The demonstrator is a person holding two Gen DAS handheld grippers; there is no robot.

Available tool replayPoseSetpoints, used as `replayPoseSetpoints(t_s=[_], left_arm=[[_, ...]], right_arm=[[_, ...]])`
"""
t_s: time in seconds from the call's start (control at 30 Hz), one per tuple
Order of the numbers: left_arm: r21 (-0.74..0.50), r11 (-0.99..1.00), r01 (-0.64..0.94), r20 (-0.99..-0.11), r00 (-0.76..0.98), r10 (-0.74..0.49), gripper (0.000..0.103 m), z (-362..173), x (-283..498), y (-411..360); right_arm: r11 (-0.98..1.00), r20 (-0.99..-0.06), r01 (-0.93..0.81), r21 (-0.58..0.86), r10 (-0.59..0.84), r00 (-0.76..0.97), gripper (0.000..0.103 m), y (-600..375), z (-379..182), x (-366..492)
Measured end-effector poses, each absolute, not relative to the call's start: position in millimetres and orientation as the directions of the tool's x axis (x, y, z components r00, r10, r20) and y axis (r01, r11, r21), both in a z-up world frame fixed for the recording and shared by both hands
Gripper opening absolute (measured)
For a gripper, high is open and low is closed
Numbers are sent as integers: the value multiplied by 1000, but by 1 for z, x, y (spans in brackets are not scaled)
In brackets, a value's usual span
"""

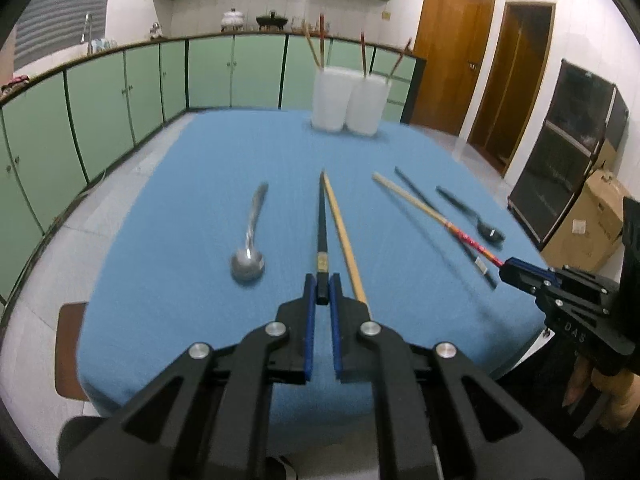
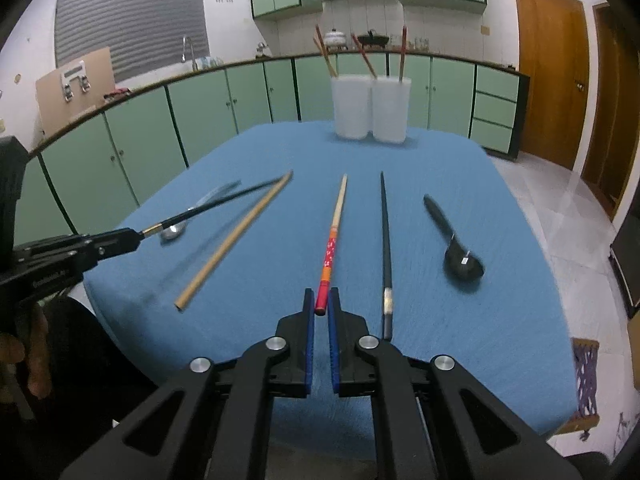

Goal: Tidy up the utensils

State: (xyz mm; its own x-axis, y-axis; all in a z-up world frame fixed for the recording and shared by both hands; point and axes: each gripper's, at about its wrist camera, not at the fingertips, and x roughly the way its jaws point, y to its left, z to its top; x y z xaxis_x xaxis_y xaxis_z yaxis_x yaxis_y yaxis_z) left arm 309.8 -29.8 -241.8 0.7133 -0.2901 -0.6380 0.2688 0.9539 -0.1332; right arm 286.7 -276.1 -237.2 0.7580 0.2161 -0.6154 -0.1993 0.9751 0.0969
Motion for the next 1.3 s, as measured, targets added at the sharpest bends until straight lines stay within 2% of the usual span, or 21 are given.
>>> replayPoseSetpoints(t_s=[0.37,0.67,0.93,1.07,1.2,1.3], left_arm=[[-89,942,323,-505,801,-322,6,-159,348,-29],[-51,926,374,-483,802,-350,6,-115,421,-36],[-73,917,393,-505,778,-374,6,-107,476,-40],[-86,919,385,-505,778,-373,6,-109,485,-39],[-91,916,390,-490,784,-382,6,-113,476,-37],[-84,917,390,-478,791,-381,6,-114,471,-36]], right_arm=[[963,-511,-267,43,251,822,6,-280,-144,336],[937,-545,-350,3,295,785,6,-270,-99,424],[922,-600,-386,1,309,738,5,-260,-99,491],[921,-596,-383,71,347,724,4,-272,-100,501],[919,-561,-335,208,393,728,8,-310,-112,467],[928,-605,-282,244,373,703,13,-331,-147,425]])
